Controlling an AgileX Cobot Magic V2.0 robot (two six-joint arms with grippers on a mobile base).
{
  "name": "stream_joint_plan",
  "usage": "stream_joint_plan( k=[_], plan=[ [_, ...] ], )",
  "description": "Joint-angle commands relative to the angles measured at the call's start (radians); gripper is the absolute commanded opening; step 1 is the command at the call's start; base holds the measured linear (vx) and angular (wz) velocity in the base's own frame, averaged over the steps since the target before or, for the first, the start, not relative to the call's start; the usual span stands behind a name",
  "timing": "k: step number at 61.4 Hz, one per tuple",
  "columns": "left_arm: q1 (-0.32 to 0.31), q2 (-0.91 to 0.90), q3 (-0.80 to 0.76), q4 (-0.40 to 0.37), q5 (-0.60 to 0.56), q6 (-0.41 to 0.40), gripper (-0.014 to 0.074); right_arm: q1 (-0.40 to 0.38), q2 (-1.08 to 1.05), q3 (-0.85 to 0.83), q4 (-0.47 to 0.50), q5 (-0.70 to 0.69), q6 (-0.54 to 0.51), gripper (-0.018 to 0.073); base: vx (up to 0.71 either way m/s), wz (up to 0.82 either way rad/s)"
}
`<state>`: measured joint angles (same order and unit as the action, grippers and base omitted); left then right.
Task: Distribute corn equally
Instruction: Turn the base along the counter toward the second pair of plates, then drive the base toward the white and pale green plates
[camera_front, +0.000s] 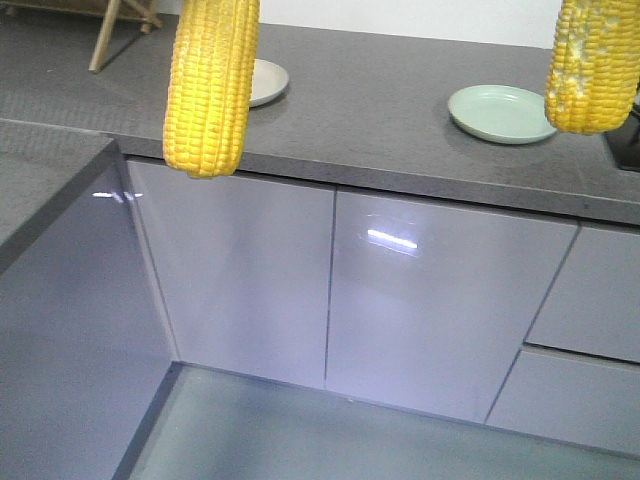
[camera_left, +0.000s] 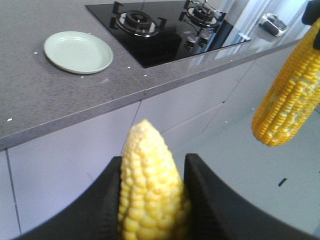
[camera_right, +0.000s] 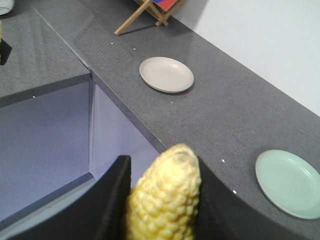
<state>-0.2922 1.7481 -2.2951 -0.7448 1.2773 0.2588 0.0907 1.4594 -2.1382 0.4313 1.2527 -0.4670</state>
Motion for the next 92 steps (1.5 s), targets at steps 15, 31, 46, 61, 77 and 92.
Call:
stream_joint_plan(
  k=[15,31,46,61,77,92],
  plan=[
    [0.001,-0.041,-0.023,-0.048,-0.025,-0.005,-0.0006,-0.003,-0.026,-0.020,0.018,-0.064,-0.003,-0.0004,-0.01,-0.31],
    [0.001,-0.041,-0.023,-0.048,-0.025,-0.005,-0.0006,-0.003,-0.026,-0.020,0.018,-0.064,-0.003,-0.0004,-0.01,-0.25],
    [0.001,-0.041,-0.023,-0.048,-0.025,-0.005,-0.0006,-0.003,-0.026,-0.020,0.018,-0.064,-0.003,-0.0004,-0.01,-0.09],
    [0.001,-0.041,-0.023,-0.049,-0.025,-0.005,-0.0007,-0.003,-0.026,-0.020,0.018,-0.064,-0.003,-0.0004,0.00,0.00],
    [0.001,-0.041,-0.023,-0.049,-0.025,-0.005,-0.0008,-0.003,-0.026,-0.020,0.018,-0.063,-0.003,-0.0004,0.02,0.02],
    [0.001,-0.041,-0.023,-0.049,-0.025,-0.005,-0.0008,-0.003,-0.026,-0.020,0.018,-0.063,-0.003,-0.0004,0.04,0.04]
  ],
)
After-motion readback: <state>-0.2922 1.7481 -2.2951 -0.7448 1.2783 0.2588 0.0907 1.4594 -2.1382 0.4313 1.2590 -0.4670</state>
